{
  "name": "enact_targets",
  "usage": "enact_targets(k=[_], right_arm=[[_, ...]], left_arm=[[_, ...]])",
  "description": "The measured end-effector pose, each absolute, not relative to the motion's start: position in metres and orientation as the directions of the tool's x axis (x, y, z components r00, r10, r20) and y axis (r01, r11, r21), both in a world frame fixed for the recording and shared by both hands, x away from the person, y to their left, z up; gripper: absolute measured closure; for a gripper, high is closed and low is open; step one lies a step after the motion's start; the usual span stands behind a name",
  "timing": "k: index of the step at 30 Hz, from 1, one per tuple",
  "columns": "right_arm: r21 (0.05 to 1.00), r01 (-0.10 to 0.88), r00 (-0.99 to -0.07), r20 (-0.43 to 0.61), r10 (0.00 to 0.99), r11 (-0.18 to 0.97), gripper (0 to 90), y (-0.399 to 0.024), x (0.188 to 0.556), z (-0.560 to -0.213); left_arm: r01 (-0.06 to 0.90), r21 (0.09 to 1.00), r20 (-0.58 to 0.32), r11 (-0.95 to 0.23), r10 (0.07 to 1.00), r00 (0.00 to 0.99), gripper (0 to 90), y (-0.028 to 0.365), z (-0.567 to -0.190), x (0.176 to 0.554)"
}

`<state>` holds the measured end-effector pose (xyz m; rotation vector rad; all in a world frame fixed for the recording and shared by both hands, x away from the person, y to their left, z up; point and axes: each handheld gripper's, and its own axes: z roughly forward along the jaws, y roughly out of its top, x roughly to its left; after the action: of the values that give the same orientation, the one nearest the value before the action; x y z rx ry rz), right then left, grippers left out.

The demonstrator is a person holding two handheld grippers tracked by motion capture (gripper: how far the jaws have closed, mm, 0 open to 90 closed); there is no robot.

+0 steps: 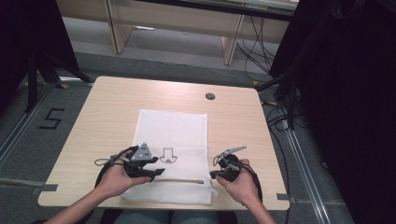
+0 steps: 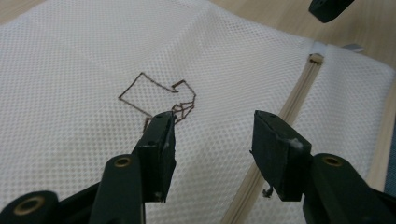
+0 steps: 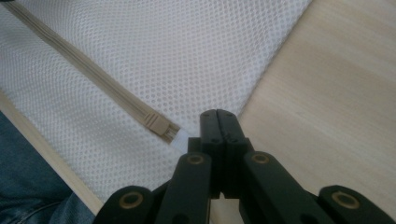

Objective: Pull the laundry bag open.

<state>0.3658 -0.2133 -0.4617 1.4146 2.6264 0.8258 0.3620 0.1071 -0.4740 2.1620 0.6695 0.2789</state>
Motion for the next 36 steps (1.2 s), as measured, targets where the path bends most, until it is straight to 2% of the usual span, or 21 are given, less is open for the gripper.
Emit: enact_targets(k=[8, 15, 18, 24, 27, 28, 30, 35, 36], right_arm=[[0.439, 0.781, -0.582, 0.256, 0.772, 0.444, 90.0, -0.204, 0.362, -0.464], [0.428, 0.762, -0.614, 0.238, 0.753, 0.486, 90.0, -0.200, 0.365, -0.471], [0.396, 0.787, -0.585, 0.240, 0.775, 0.473, 90.0, -0.200, 0.366, -0.473], [0.381, 0.790, -0.586, 0.237, 0.775, 0.481, 90.0, -0.200, 0.366, -0.480], [0.388, 0.764, -0.619, 0.212, 0.757, 0.516, 90.0, -0.196, 0.367, -0.482], [0.363, 0.787, -0.592, 0.215, 0.777, 0.499, 90.0, -0.193, 0.366, -0.482], [0.371, 0.770, -0.612, 0.199, 0.766, 0.519, 90.0, -0.192, 0.367, -0.483], [0.368, 0.783, -0.593, 0.199, 0.780, 0.502, 90.0, -0.193, 0.365, -0.483], [0.389, 0.758, -0.623, 0.192, 0.758, 0.524, 90.0, -0.194, 0.367, -0.485]], left_arm=[[0.323, 0.771, -0.015, -0.549, 0.492, 0.871, 51.2, 0.085, -0.473, 0.358], [0.322, 0.769, -0.049, -0.552, 0.452, 0.891, 57.9, 0.062, -0.475, 0.359], [0.310, 0.765, -0.047, -0.565, 0.430, 0.901, 59.7, 0.053, -0.474, 0.359], [0.282, 0.769, -0.050, -0.574, 0.386, 0.921, 62.9, 0.034, -0.476, 0.362], [0.267, 0.765, -0.049, -0.587, 0.360, 0.932, 64.5, 0.024, -0.480, 0.359], [0.267, 0.765, -0.053, -0.586, 0.356, 0.933, 64.9, 0.021, -0.481, 0.359], [0.254, 0.757, -0.045, -0.603, 0.339, 0.940, 66.0, 0.014, -0.483, 0.359], [0.241, 0.741, -0.038, -0.626, 0.319, 0.947, 68.8, 0.002, -0.487, 0.361], [0.236, 0.737, -0.036, -0.633, 0.313, 0.949, 69.0, 0.001, -0.487, 0.361]])
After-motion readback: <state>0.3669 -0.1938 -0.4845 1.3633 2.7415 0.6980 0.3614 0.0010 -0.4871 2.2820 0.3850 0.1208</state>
